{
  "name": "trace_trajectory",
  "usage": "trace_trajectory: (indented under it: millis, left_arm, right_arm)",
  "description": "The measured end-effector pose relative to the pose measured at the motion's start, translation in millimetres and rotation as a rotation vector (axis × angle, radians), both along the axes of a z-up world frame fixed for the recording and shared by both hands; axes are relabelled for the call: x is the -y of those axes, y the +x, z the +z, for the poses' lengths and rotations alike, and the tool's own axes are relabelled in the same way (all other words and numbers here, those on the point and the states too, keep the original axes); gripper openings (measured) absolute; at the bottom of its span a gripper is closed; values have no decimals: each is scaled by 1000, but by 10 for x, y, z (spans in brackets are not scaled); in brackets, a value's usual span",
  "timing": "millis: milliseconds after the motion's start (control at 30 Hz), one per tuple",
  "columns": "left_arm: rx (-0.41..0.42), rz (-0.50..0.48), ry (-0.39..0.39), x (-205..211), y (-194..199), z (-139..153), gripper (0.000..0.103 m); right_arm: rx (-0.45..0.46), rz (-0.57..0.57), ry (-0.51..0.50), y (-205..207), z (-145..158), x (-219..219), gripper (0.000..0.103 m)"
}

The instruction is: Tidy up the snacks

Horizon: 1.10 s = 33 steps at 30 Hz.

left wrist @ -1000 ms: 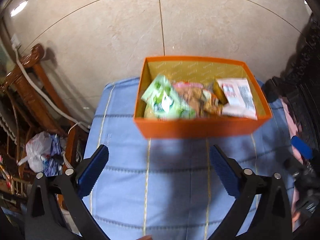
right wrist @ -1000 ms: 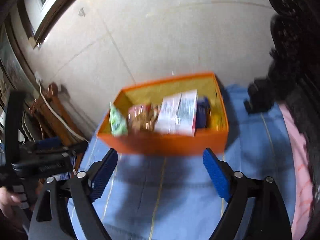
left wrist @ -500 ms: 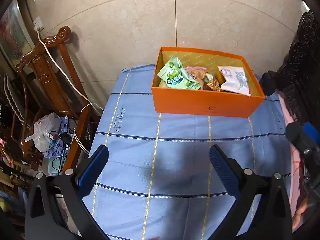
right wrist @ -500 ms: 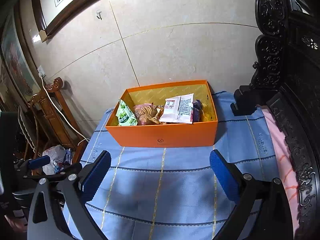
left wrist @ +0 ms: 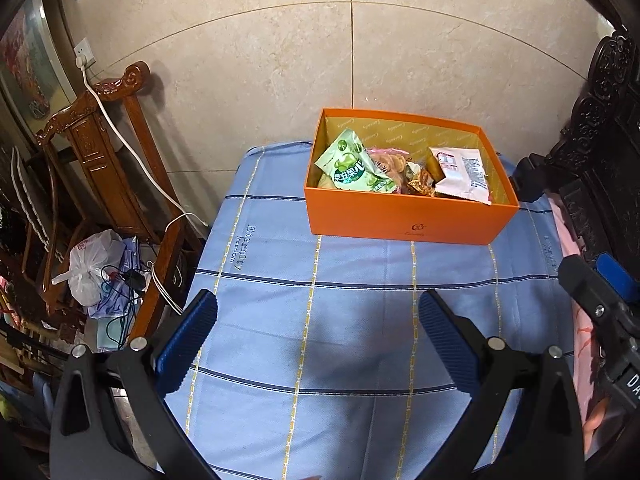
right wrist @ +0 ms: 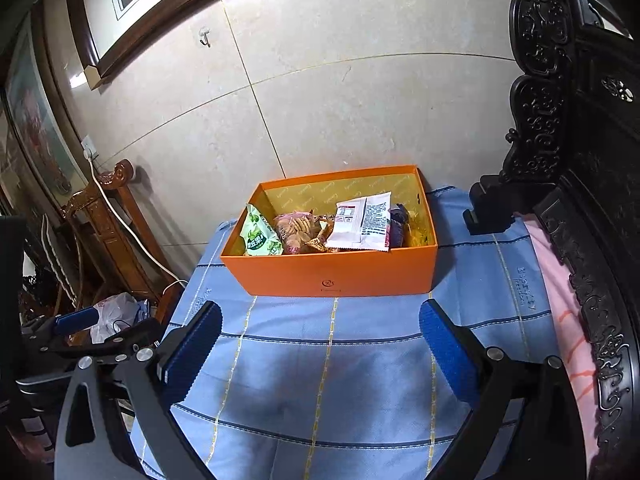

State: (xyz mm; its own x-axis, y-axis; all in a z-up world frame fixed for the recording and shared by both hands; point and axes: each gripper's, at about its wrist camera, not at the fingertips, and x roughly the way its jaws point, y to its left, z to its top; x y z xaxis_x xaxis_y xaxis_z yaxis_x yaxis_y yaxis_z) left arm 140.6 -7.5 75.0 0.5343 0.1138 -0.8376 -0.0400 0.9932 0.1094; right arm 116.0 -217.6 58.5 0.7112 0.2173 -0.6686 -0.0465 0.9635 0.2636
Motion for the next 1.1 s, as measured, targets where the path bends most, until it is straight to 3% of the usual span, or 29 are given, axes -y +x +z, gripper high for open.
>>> trace_trajectory:
  millis: [1100]
  left_arm:
    - [-5, -3, -30, 25, 35, 24, 99]
  right_arm:
    - [-10, -13, 4, 15, -26, 52, 99]
